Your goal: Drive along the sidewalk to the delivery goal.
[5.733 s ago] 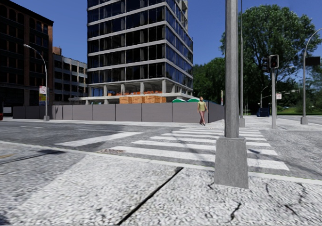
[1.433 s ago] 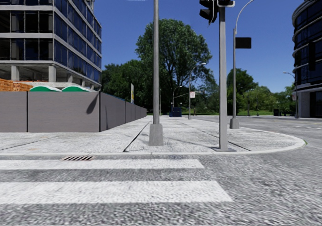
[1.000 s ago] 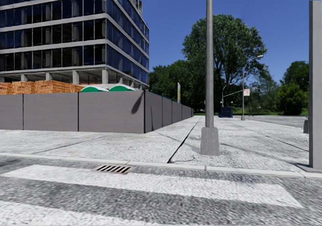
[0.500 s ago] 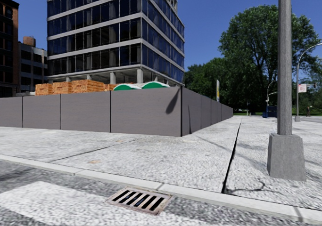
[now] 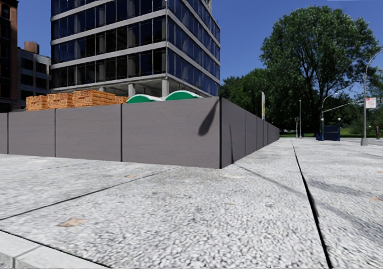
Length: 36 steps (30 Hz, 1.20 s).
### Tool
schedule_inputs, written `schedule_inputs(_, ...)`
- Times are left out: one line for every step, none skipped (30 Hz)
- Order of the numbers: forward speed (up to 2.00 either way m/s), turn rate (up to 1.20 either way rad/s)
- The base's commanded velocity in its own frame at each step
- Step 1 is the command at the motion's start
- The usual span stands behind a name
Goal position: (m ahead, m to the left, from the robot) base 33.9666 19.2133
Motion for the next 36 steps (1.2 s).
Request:
schedule_inputs(1.97, 0.00)
schedule_inputs(1.97, 0.00)
schedule_inputs(1.97, 0.00)
schedule_inputs(1.97, 0.00)
schedule_inputs(1.97, 0.00)
schedule_inputs(1.97, 0.00)
schedule_inputs(1.91, 0.00)
schedule_inputs(1.68, 0.00)
schedule_inputs(1.68, 0.00)
schedule_inputs(1.55, 0.00)
schedule_inputs(1.40, 0.00)
schedule_inputs(1.30, 0.00)
schedule_inputs(1.30, 0.00)
schedule_inputs(1.26, 0.00)
schedule_inputs(1.26, 0.00)
schedule_inputs(1.25, 0.00)
schedule_inputs(1.25, 0.00)
schedule_inputs(1.25, 0.10)
schedule_inputs(1.25, 0.10)
schedule_inputs(1.25, 0.20)
schedule_inputs(1.25, 0.30)
schedule_inputs(1.25, 0.40)
schedule_inputs(1.25, 0.54)
schedule_inputs(1.25, 0.54)
schedule_inputs(1.25, 0.60)
schedule_inputs(1.25, 0.61)
schedule_inputs(1.25, 0.61)
schedule_inputs(1.25, 0.61)
schedule_inputs(1.25, 0.62)
schedule_inputs(1.25, 0.62)
schedule_inputs(1.25, 0.62)
schedule_inputs(1.25, 0.62)
schedule_inputs(1.25, 0.62)
schedule_inputs(1.25, 0.62)
schedule_inputs(1.25, 0.63)
schedule_inputs(1.25, 0.64)
